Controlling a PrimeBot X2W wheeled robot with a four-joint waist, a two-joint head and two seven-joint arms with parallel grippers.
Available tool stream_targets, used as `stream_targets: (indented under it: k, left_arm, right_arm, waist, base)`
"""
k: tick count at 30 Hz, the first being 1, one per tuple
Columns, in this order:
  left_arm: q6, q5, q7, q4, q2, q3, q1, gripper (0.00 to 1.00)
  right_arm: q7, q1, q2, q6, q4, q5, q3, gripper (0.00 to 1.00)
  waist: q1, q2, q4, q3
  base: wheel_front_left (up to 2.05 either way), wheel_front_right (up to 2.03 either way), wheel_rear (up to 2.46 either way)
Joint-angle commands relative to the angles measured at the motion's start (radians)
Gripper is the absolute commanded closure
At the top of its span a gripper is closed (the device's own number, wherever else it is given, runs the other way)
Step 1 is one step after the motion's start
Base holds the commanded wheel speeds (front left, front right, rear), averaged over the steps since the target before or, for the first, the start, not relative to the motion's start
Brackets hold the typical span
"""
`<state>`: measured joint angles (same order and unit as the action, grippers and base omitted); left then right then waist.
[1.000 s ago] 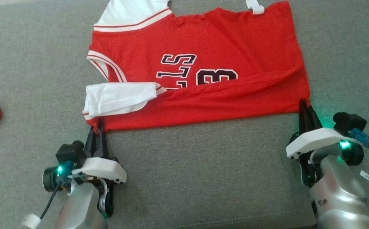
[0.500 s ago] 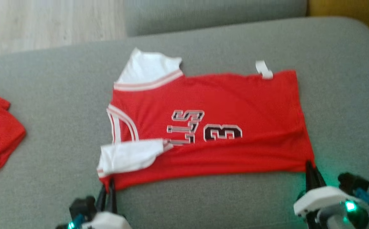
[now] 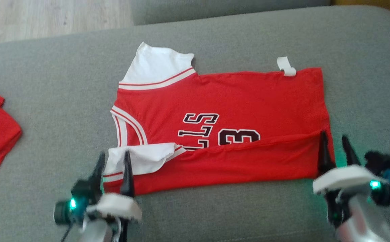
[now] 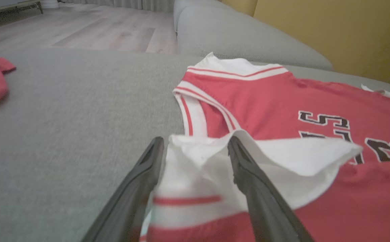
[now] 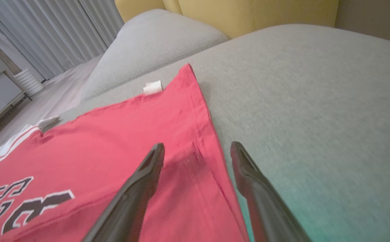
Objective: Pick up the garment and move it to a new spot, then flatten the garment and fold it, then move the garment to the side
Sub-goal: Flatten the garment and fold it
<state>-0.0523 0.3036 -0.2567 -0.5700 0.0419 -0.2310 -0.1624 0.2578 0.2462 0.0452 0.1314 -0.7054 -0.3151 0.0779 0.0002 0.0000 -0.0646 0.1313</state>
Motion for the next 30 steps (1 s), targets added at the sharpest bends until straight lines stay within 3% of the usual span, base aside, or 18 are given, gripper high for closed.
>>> stream_targets:
  k: [1,9,16,25,26,27,28,29,30]
  left_arm:
    - [0.000,-0.017,-0.005,0.049,0.008,0.036,-0.065,0.00]
    - [0.060,-0.114,-0.005,0.023,0.026,0.036,-0.266,0.00]
    - [0.111,-0.170,-0.005,-0.139,0.043,-0.002,-0.540,0.00]
    - [0.139,-0.182,-0.005,-0.247,0.045,-0.022,-0.674,0.00]
    - [0.141,-0.180,-0.005,-0.254,0.045,-0.021,-0.684,0.00]
    - [0.142,-0.179,-0.005,-0.260,0.047,-0.020,-0.693,0.00]
    - [0.144,-0.180,-0.005,-0.264,0.049,-0.021,-0.700,0.00]
    - [0.146,-0.179,-0.005,-0.269,0.051,-0.021,-0.707,0.00]
    - [0.149,-0.177,-0.005,-0.276,0.054,-0.021,-0.715,0.00]
  right_arm:
    - [0.004,0.060,0.013,-0.001,0.037,0.012,-0.014,0.00]
    - [0.004,0.242,0.088,-0.001,-0.030,0.026,-0.035,0.00]
    - [-0.028,0.495,0.169,-0.001,-0.261,0.025,-0.117,0.00]
    - [-0.055,0.629,0.192,-0.001,-0.404,-0.015,-0.212,0.00]
    - [-0.053,0.635,0.191,-0.001,-0.415,-0.021,-0.222,0.23]
    - [-0.050,0.639,0.191,-0.001,-0.424,-0.028,-0.231,0.60]
    - [-0.045,0.642,0.190,-0.001,-0.429,-0.034,-0.242,0.87]
    - [-0.039,0.645,0.190,-0.001,-0.432,-0.039,-0.253,1.00]
    - [-0.031,0.650,0.190,-0.001,-0.432,-0.046,-0.260,1.00]
  waist:
    - [-0.0002,0.0000,0.003,0.022]
    - [-0.0002,0.0000,0.014,0.114]
    - [-0.0002,0.0000,0.032,0.226]
    - [-0.0002,0.0000,0.048,0.272]
    - [-0.0002,0.0000,0.049,0.274]
    - [-0.0002,0.0000,0.049,0.275]
    - [-0.0002,0.0000,0.049,0.276]
    - [-0.0002,0.0000,0.047,0.277]
    - [-0.0002,0.0000,0.044,0.279]
  base:
    - [0.00,0.00,0.00]
    - [0.00,0.00,0.00]
    - [0.00,0.00,0.00]
    - [0.00,0.00,0.00]
    - [0.00,0.00,0.00]
    - [0.00,0.00,0.00]
    - [0.00,0.00,0.00]
    - [0.00,0.00,0.00]
    - [0.00,0.00,0.00]
